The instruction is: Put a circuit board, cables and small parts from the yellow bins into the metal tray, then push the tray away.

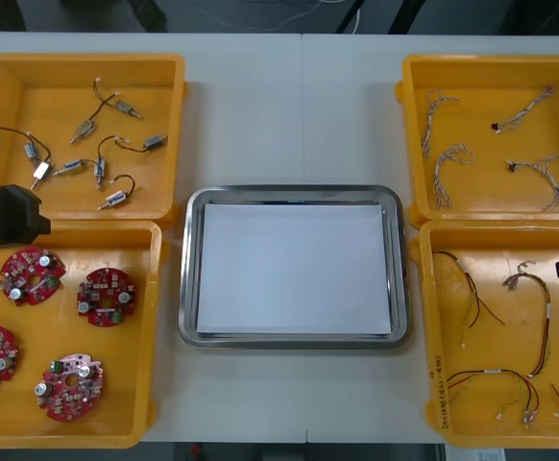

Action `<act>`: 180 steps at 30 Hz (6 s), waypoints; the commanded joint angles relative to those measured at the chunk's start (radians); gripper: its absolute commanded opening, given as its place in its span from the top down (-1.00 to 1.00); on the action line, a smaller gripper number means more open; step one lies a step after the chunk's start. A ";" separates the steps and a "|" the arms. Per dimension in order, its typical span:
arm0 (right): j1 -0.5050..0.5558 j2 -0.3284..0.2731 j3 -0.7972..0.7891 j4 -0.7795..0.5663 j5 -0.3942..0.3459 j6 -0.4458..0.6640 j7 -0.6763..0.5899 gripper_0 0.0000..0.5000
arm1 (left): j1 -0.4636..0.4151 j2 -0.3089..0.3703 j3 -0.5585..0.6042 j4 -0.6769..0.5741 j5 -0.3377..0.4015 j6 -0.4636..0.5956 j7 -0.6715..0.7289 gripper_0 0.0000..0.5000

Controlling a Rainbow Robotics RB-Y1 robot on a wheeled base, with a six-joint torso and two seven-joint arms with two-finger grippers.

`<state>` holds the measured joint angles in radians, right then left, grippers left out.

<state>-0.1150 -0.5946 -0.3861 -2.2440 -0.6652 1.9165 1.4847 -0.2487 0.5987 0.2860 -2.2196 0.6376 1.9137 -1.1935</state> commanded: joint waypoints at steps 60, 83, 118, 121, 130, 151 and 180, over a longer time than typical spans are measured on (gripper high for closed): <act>0.009 0.006 0.006 -0.028 0.003 0.003 -0.047 -1.00 | 0.000 0.044 -0.007 -0.009 -0.010 0.006 -0.012 -1.00; 0.009 0.006 0.006 -0.028 0.003 0.003 -0.047 -1.00 | 0.029 0.052 -0.022 0.021 -0.003 0.006 -0.017 -1.00; 0.005 -0.016 0.015 0.052 -0.013 0.003 -0.050 -1.00 | 0.338 0.194 0.047 -0.152 0.157 -0.104 -0.041 -1.00; 0.014 -0.019 0.013 0.087 -0.014 0.003 -0.049 -1.00 | 0.399 0.219 0.062 -0.166 0.165 -0.148 -0.048 -1.00; 0.034 -0.033 0.006 0.165 -0.020 -0.004 -0.055 -1.00 | 0.548 0.265 0.091 -0.186 0.194 -0.331 -0.078 -1.00; 0.028 -0.033 0.033 0.345 -0.024 -0.205 -0.030 -1.00 | 0.772 0.406 0.078 -0.187 0.287 -0.633 -0.235 -1.00; 0.075 -0.016 0.101 0.414 0.039 -0.364 -0.017 -1.00 | 0.962 0.536 -0.102 -0.045 0.209 -1.052 -0.307 -1.00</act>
<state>-0.0668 -0.5955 -0.2973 -1.8207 -0.6345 1.5712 1.4555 0.6871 1.0919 0.2222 -2.2891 0.8659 0.9011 -1.3891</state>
